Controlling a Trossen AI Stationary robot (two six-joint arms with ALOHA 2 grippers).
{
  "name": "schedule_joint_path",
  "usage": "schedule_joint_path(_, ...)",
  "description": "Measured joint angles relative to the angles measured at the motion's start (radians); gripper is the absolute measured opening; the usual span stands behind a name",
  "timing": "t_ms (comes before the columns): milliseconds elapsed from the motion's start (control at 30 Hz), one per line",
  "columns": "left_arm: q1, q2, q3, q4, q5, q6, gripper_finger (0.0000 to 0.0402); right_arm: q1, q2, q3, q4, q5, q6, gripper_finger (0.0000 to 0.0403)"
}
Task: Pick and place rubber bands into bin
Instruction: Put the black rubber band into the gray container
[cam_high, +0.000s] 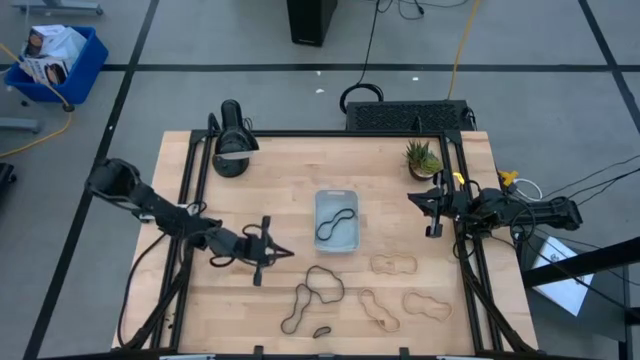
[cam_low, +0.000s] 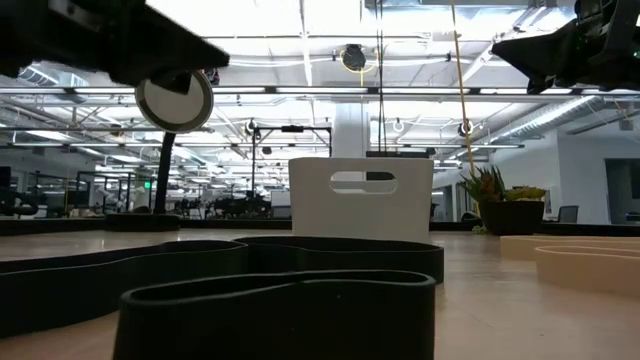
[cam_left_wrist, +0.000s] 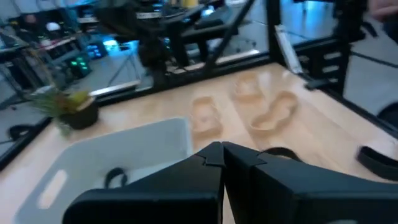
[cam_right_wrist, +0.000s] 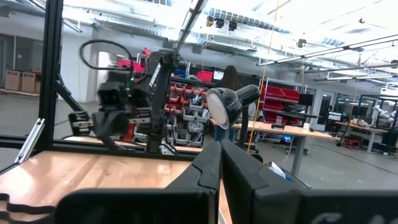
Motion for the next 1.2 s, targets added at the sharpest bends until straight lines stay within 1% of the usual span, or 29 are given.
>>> schedule_joint_path(167, 0.011, -0.027, -0.055, 0.011, -0.021, -0.084, 0.0001, 0.0, 0.0, 0.0, -0.004, 0.0, 0.005, 0.0006)
schedule_joint_path(433, 0.011, -0.025, -0.056, -0.01, -0.032, -0.144, 0.0001, 0.0, 0.0, 0.0, -0.005, 0.0, 0.004, 0.0006)
schedule_joint_path(533, 0.014, -0.025, -0.045, -0.03, -0.039, -0.207, 0.0001, 0.0, 0.0, 0.0, -0.005, 0.001, 0.004, 0.0006)
schedule_joint_path(633, 0.02, -0.022, 0.004, -0.155, -0.055, -0.283, 0.0001, 0.0, 0.0, 0.0, -0.005, 0.001, 0.004, 0.0006)
schedule_joint_path(767, 0.016, 0.031, 0.105, -0.349, -0.063, -0.333, 0.0001, 0.0, 0.0, 0.0, -0.005, 0.002, 0.005, 0.0006)
schedule_joint_path(867, 0.015, 0.109, 0.185, -0.403, -0.053, -0.36, 0.0008, 0.0, 0.0, 0.0, -0.005, 0.002, 0.007, 0.0006)
schedule_joint_path(967, 0.016, 0.207, 0.267, -0.457, -0.016, -0.375, 0.0017, 0.0, 0.001, 0.0, -0.006, 0.001, 0.007, 0.0006)
schedule_joint_path(1033, 0.019, 0.264, 0.325, -0.513, -0.004, -0.401, 0.0026, 0.0, 0.001, 0.0, -0.005, 0.001, 0.007, 0.0006)
schedule_joint_path(1100, 0.023, 0.308, 0.377, -0.604, -0.002, -0.442, 0.0039, 0.0, 0.001, 0.0, -0.005, 0.0, 0.007, 0.0006)
schedule_joint_path(1200, 0.038, 0.356, 0.441, -0.72, -0.001, -0.492, 0.0069, 0.0, 0.001, 0.0, -0.006, 0.0, 0.007, 0.0006)
